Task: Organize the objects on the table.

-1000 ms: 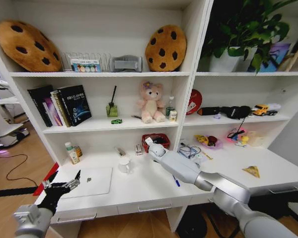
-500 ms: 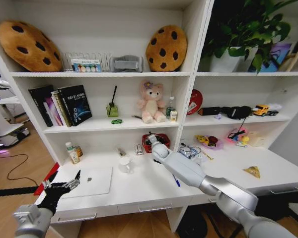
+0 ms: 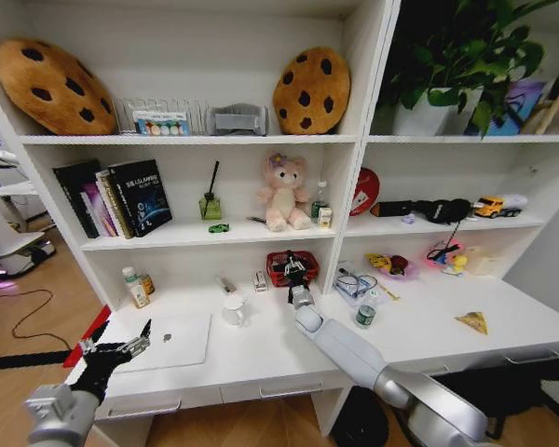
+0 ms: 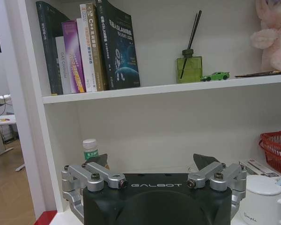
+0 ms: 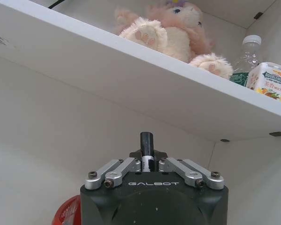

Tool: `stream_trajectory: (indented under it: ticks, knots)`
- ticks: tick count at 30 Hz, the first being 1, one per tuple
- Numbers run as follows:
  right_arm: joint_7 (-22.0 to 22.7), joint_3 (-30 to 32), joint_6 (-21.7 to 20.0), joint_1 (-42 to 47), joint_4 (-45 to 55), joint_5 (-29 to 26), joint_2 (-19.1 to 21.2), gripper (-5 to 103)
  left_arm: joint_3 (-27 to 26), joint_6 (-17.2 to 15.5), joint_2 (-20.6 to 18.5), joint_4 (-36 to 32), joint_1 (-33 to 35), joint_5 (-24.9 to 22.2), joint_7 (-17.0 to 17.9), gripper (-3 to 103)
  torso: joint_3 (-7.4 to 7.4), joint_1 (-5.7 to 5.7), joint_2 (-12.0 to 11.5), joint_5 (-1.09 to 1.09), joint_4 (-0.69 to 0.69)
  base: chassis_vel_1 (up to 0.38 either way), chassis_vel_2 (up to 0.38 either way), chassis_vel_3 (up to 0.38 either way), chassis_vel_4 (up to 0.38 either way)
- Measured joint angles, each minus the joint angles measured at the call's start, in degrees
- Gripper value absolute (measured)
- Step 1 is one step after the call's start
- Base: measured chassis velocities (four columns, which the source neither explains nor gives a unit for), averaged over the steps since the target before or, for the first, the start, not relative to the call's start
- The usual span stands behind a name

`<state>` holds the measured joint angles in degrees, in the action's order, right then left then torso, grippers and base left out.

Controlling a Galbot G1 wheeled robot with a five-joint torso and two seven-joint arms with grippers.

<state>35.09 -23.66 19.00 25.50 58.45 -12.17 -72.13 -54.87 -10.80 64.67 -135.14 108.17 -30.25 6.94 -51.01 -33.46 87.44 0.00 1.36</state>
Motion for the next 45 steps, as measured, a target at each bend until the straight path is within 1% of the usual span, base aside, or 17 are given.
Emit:
stream_trajectory:
  ticks: [10, 13, 24, 25, 27, 29, 32, 34, 35, 37, 38, 39, 40, 41, 42, 43, 45]
  knots:
    - [1.3, 2.3, 2.2, 2.4, 0.1, 2.7, 0.7, 10, 0.0, 0.0, 0.0, 0.0, 0.0, 0.0, 0.0, 100, 0.0, 0.0, 0.0, 0.0, 0.01, 0.0, 0.0, 0.0, 0.0]
    - [1.7, 3.1, 2.3, 3.5, 0.2, 2.7, 0.8, 24, 0.0, 0.0, 0.0, 0.0, 0.0, 0.0, 0.0, 100, 0.0, 0.0, 0.0, 0.0, 0.01, 0.0, 0.0, 0.0, 0.0]
    - [1.7, 3.9, 2.4, 4.8, -0.1, 3.3, 0.2, 50, 0.0, 0.0, 0.0, 0.0, 0.0, 0.0, 0.0, 100, 0.0, 0.0, 0.0, 0.0, 0.0, 0.0, 0.0, 0.0, 0.0]
    - [1.8, 4.0, 2.5, 5.2, 0.1, 3.5, 0.3, 59, 0.0, 0.0, 0.0, 0.0, 0.0, 0.0, 0.0, 100, 0.0, 0.0, 0.0, 0.0, 0.0, 0.0, 0.0, 0.0, 0.0]
    - [2.1, 4.2, 2.7, 5.5, 0.3, 3.8, 0.5, 62, 0.0, 0.0, 0.0, 0.0, 0.0, 0.0, 0.0, 100, 0.0, 0.0, 0.0, 0.0, 0.0, 0.0, 0.0, 0.0, 0.0]
    - [2.4, 4.6, 3.1, 6.0, 2.0, 3.4, 1.1, 73, 0.0, 0.0, 0.0, 0.0, 0.0, 0.0, 0.0, 100, 0.0, 0.0, 0.0, 0.01, 0.01, 0.0, 0.0, 0.0, 0.0]
    - [2.6, 4.8, 3.2, 6.2, 3.4, 3.0, 1.5, 77, 0.0, 0.0, 0.0, 0.0, 0.0, 0.0, 0.0, 100, 0.0, 0.0, 0.0, 0.0, 0.0, 0.0, 0.0, 0.0, 0.0]
    - [4.5, 5.0, -0.3, 7.0, 11.4, 2.3, 4.2, 89, 0.0, 0.0, 0.0, 0.0, 0.0, 0.0, 0.0, 100, 0.0, 0.0, 0.0, 0.02, -0.02, 0.0, 0.0, 0.0, 0.0]
    - [4.5, 5.0, -0.3, 7.0, 11.4, 2.3, 4.2, 89, 0.0, 0.0, 0.0, 0.0, 0.0, 0.0, 0.0, 100, 0.0, 0.0, 0.0, 0.02, -0.02, 0.0, 0.0, 0.0, 0.0]
    - [6.4, 4.5, -10.3, 8.1, 25.1, -5.2, 11.2, 99, 0.0, 0.0, 0.0, 0.0, 0.0, 0.0, 0.0, 100, 0.01, 0.0, 0.0, -0.03, 0.03, 0.0, 0.0, 0.0, 0.0]
    - [7.7, 3.9, -13.5, 8.3, 28.9, -8.5, 12.8, 99, 0.0, 0.0, 0.0, 0.0, 0.0, 0.0, 0.0, 100, 0.01, 0.0, 0.0, 0.0, 0.04, 0.0, 0.0, 0.0, 0.0]
    - [7.7, 3.9, -13.5, 8.3, 28.9, -8.5, 12.8, 99, 0.0, 0.0, 0.0, 0.0, 0.0, 0.0, 0.0, 100, 0.01, 0.0, 0.0, 0.0, 0.04, 0.0, 0.0, 0.0, 0.0]
    - [9.4, 3.6, -17.2, 8.4, 32.5, -11.9, 14.3, 99, 0.0, 0.0, 0.0, 0.0, 0.0, 0.0, 0.0, 100, 0.0, 0.0, 0.0, 0.03, 0.03, 0.0, 0.0, 0.0, 0.0]
    - [14.1, 3.3, -27.1, 8.5, 41.6, -22.4, 17.5, 100, 0.0, 0.0, 0.0, 0.0, 0.0, 0.0, 0.0, 100, 0.01, 0.0, 0.0, 0.02, 0.01, 0.0, 0.0, 0.0, 0.0]
    - [17.4, 3.4, -33.1, 8.3, 46.7, -29.3, 19.4, 100, 0.0, 0.0, 0.0, 0.0, 0.0, 0.0, 0.0, 100, 0.0, 0.01, 0.0, 0.01, 0.0, 0.0, 0.0, 0.0, 0.0]
    - [17.4, 3.4, -33.1, 8.3, 46.7, -29.3, 19.4, 100, 0.0, 0.0, 0.0, 0.0, 0.0, 0.0, 0.0, 100, 0.0, 0.01, 0.0, 0.01, 0.0, 0.0, 0.0, 0.0, 0.0]
    - [25.1, 5.2, -43.6, 6.4, 58.8, -45.9, 23.6, 100, 0.0, 0.0, 0.0, 0.0, 0.0, 0.0, 0.0, 100, 0.01, 0.0, 0.0, 0.01, 0.0, 0.0, 0.0, 0.0, 0.0]
